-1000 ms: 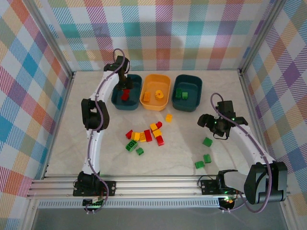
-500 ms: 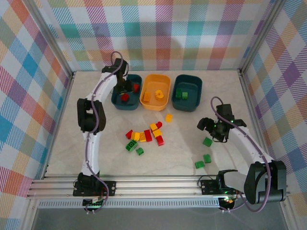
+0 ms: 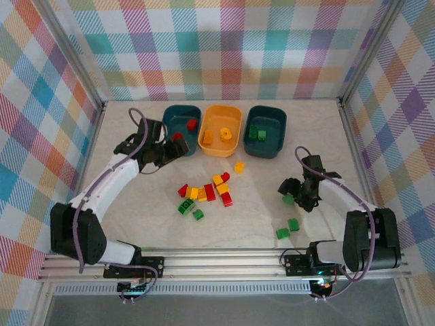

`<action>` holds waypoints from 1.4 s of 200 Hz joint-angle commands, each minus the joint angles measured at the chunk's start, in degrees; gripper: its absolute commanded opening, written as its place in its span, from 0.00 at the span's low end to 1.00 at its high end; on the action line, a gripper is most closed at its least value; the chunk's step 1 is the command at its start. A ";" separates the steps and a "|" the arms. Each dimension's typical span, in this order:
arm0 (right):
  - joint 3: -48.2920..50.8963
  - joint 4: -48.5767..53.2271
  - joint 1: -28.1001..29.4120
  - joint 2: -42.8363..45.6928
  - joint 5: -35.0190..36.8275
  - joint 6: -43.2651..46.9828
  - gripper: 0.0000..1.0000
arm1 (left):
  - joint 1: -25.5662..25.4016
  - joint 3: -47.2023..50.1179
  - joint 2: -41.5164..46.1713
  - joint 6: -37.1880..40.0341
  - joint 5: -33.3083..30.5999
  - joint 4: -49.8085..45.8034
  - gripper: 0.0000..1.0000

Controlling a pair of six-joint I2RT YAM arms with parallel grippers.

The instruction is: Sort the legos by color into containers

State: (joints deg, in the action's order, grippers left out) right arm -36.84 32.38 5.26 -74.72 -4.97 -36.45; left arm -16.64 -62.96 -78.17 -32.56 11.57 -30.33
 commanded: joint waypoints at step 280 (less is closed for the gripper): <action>-63.24 9.56 11.18 -41.40 11.23 11.92 0.34 | -5.38 18.69 18.53 -4.78 3.77 -3.63 0.70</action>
State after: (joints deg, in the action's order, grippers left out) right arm -89.36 34.85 16.32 -107.31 3.05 -27.64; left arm -21.04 -45.95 -61.17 -36.47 14.13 -30.74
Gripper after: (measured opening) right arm 0.408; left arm 0.698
